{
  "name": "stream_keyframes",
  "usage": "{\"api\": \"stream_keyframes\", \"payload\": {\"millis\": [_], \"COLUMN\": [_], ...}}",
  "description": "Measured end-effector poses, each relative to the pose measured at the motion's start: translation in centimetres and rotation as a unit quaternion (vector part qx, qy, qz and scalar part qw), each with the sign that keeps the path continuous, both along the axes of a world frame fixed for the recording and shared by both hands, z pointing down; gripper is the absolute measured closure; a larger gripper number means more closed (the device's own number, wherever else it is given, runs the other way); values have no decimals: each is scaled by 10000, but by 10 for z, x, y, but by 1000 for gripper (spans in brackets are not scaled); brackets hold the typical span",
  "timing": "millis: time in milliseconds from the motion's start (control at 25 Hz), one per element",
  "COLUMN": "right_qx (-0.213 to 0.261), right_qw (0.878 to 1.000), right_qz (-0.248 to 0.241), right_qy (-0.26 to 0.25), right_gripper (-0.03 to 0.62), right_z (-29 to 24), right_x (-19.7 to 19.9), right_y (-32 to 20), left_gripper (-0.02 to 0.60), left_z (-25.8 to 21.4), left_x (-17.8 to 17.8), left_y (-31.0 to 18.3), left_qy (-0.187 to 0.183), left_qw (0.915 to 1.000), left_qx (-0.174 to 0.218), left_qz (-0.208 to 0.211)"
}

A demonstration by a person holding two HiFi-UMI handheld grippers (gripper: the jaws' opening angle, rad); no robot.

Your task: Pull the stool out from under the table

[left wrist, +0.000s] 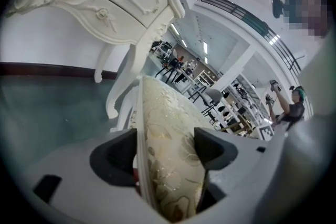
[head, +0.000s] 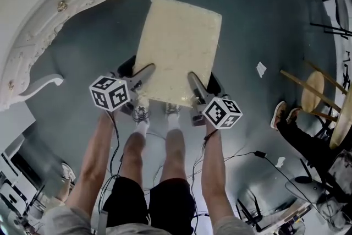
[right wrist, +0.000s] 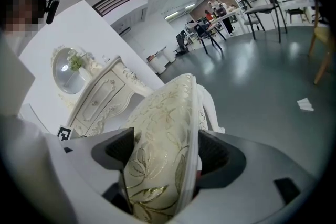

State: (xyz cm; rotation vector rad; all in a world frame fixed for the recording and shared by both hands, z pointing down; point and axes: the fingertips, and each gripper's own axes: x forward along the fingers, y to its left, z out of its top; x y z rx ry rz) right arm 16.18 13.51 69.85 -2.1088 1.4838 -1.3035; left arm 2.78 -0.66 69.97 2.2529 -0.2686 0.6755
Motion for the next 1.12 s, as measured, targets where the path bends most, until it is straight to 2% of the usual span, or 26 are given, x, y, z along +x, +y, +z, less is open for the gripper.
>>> {"api": "stream_keyframes", "payload": {"millis": [480, 760, 1120], "right_qx": [-57, -76, -93], "right_qw": [9956, 9920, 9865], "right_qz": [927, 1262, 1631], "right_qy": [-72, 8, 67], "right_gripper": [210, 210, 210], "right_z": [16, 27, 58], "right_x": [94, 153, 206], "right_y": [58, 80, 106], "left_gripper": [242, 242, 242], "left_z": [15, 28, 59], "left_x": [123, 193, 258], "left_y": [35, 51, 71], "left_qy": [-24, 11, 11], "left_qw": [9964, 9927, 9881], "left_qx": [-19, -4, 65], "left_qz": [844, 1207, 1540]}}
